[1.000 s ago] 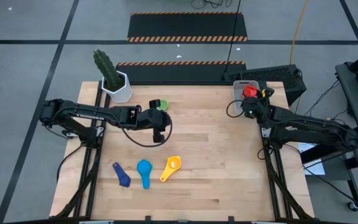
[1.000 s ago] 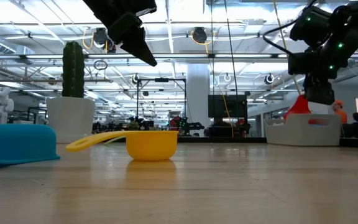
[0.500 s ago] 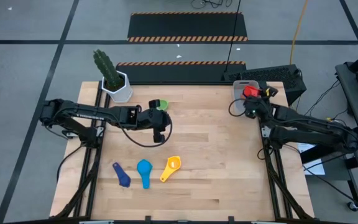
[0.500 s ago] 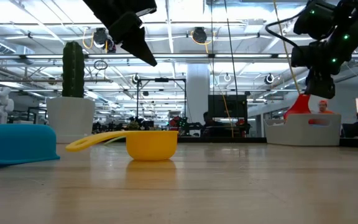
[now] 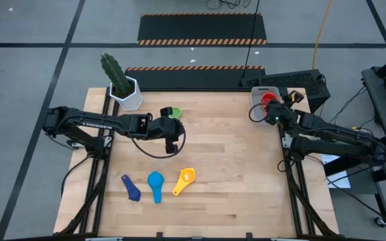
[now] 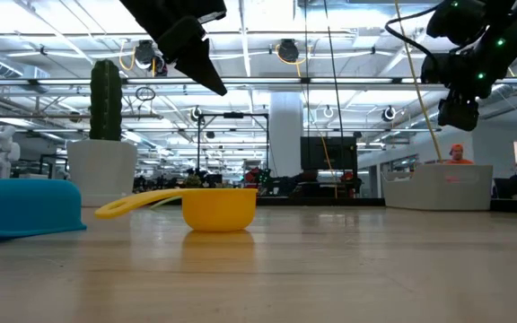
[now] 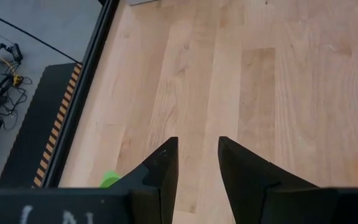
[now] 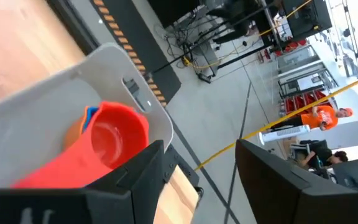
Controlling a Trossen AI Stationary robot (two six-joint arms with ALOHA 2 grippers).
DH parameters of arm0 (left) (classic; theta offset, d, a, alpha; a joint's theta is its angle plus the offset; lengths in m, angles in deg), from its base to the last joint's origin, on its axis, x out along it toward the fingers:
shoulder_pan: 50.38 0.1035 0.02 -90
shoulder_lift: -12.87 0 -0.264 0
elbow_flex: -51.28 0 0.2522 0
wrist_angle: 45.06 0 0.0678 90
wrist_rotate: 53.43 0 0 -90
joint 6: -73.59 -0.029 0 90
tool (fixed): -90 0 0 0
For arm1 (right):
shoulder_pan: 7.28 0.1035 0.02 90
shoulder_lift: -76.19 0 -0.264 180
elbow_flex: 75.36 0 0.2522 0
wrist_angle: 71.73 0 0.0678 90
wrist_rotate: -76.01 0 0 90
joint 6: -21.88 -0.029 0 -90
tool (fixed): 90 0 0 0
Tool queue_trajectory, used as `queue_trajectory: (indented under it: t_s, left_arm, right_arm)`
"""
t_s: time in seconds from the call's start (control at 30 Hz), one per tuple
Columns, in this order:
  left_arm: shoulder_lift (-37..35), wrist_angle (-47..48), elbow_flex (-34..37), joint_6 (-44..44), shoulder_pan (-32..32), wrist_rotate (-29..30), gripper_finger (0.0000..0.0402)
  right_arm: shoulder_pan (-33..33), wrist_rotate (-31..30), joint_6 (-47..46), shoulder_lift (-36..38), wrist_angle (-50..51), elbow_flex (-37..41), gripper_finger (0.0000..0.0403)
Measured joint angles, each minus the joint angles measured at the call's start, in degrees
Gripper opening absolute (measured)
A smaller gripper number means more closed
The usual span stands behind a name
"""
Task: Nest measuring cups in basket
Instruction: Stack the red measuring cup on top of the dark blue measuring cup in the gray bin
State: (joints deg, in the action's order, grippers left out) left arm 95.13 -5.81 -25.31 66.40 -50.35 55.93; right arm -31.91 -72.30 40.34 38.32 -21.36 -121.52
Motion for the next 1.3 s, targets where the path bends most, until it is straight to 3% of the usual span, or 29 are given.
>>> queue_trajectory:
  t_s: [0.33, 0.5, 0.63, 0.77, 0.93, 1.2, 1.3]
  left_arm:
    - [0.0, -2.21, 0.0, -0.41, 0.0, 0.02, 0.0118]
    - [0.0, -3.37, 0.0, -1.36, 0.0, 0.04, 0.0118]
    - [0.0, -3.48, 0.0, -1.57, 0.04, 0.03, 0.0118]
    - [0.0, -3.41, 0.0, -1.57, 0.04, 0.04, 0.0118]
    - [0.0, -2.15, 0.0, -1.43, 0.04, 0.03, 0.0118]
    - [0.0, -2.09, 0.0, -1.21, 0.04, 0.04, 0.0118]
    - [0.0, -2.1, 0.0, -1.12, 0.04, 0.02, 0.0118]
  right_arm:
    - [-0.01, 11.87, -1.21, -4.25, -9.8, -0.43, 0.0194]
    - [-0.82, 16.82, -11.06, -11.75, -7.26, -5.88, 0.0194]
    - [-3.41, 26.78, -23.93, -18.06, -2.72, -12.14, 0.0194]
    - [-5.09, 32.88, -27.65, -23.66, 1.28, -16.88, 0.019]
    - [-7.34, 33.23, -30.94, -28.86, 8.8, -18.84, 0.015]
    - [-9.85, 40.68, -31.64, -33.06, 9.9, -18.84, 0.0019]
    - [-10.77, 40.57, -32.23, -34.12, 9.97, -18.84, 0.0009]
